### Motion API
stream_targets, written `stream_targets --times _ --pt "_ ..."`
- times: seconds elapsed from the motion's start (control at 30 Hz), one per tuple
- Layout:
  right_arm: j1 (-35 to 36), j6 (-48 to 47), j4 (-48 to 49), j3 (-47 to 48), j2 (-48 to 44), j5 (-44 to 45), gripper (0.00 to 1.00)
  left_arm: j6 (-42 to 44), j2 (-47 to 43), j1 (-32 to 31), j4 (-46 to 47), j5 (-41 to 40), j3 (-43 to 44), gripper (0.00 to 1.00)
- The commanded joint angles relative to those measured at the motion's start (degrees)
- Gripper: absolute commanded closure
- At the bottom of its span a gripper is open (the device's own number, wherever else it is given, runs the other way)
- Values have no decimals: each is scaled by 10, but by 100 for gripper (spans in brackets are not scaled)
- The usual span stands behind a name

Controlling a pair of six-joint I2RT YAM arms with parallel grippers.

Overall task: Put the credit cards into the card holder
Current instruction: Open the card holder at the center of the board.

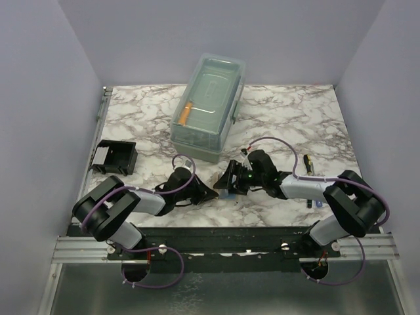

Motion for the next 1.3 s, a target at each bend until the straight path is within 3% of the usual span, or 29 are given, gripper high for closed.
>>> stream_targets --times 0.0,0.2,0.37,0.57,0.7,0.9,1.13,1.27 --pt "12 10 46 12 -1 -46 28 8 12 3 -74 -19 -24 100" --pt "12 1 50 30 23 -50 36 -3 -33 15 -77 -24 -52 100" --pt "13 2 62 36 38 -58 44 -7 -91 26 -116 -25 -67 77" --pt "13 6 81 38 55 -68 57 -10 -183 28 -221 -65 -66 61" --pt "13 6 91 39 62 -73 54 -12 -241 31 -285 -85 -65 46" --pt "12 3 102 49 88 -88 48 2 -330 35 -386 -104 -45 40" --pt "13 -68 -76 76 46 9 43 50 -422 37 -507 -124 16 33" --pt "12 -82 -110 59 34 38 49 69 -404 39 -468 -90 42 35"
